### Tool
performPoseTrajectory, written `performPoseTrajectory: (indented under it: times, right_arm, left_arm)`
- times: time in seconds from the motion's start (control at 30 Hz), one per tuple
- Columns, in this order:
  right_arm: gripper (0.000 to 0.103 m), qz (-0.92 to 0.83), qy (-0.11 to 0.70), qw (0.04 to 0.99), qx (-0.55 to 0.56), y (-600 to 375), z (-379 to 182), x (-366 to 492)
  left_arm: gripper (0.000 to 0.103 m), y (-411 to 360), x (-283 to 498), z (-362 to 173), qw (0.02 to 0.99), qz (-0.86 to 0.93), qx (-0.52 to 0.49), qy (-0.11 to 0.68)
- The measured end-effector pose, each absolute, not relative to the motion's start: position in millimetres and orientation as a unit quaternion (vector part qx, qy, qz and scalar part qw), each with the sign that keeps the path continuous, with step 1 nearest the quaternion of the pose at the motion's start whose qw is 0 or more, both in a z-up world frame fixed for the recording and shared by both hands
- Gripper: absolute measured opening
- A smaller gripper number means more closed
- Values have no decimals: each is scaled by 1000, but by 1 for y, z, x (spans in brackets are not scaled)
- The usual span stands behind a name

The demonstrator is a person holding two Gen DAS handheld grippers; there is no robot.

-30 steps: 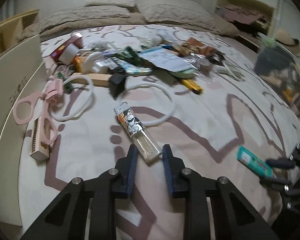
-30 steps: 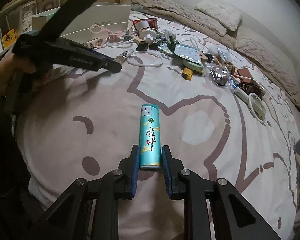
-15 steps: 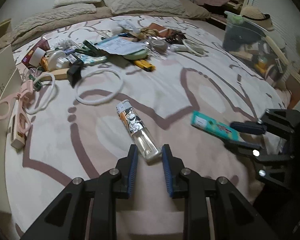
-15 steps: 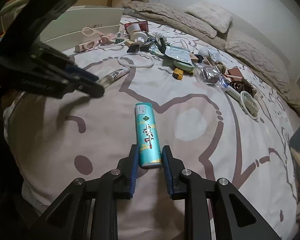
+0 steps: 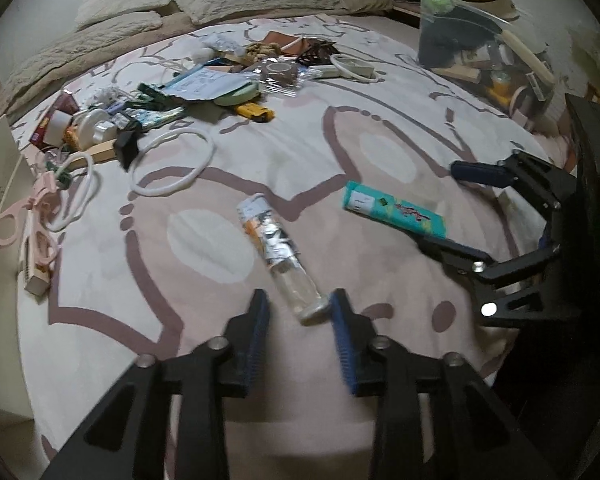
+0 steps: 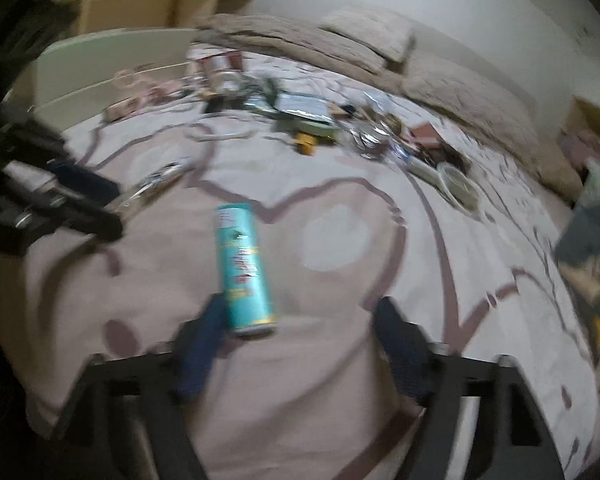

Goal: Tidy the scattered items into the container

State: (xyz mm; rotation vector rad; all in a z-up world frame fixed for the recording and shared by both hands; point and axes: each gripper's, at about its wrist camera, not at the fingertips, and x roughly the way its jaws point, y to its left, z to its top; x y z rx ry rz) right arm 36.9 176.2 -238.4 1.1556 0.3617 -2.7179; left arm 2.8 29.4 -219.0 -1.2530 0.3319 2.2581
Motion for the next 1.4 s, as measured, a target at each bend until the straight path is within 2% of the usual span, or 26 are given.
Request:
performPoseTrajectory:
  times: [0.07, 0.2, 0.63, 0.73, 0.93, 1.13, 1.4]
  right_arm:
    - [82, -910, 89, 89, 395, 184, -239, 35]
    - [85, -912, 99, 84, 388, 182, -239, 36]
    - [86, -908, 126, 84, 391, 180, -235, 36]
    - [86, -907, 131, 83, 391, 180, -235, 35]
    - [92, -907, 131, 75, 394, 185, -234, 33]
    - [92, -903, 138, 76, 400, 187, -233, 31]
    - [93, -902, 140, 75, 402, 190, -233, 29]
  left_arm:
    - [51, 29, 2, -220, 256, 839, -461, 131]
    - [60, 24, -1, -220, 237, 844, -461, 136]
    - [62, -18, -24, -223, 164, 863, -466, 106]
    - [65, -27, -29, -223, 142, 871, -462, 87]
    - [65, -44, -41, -225, 114, 882, -456, 35]
    - [66, -54, -51, -226, 85, 890, -448, 10]
    - [77, -53, -55, -229, 75, 894, -442, 14]
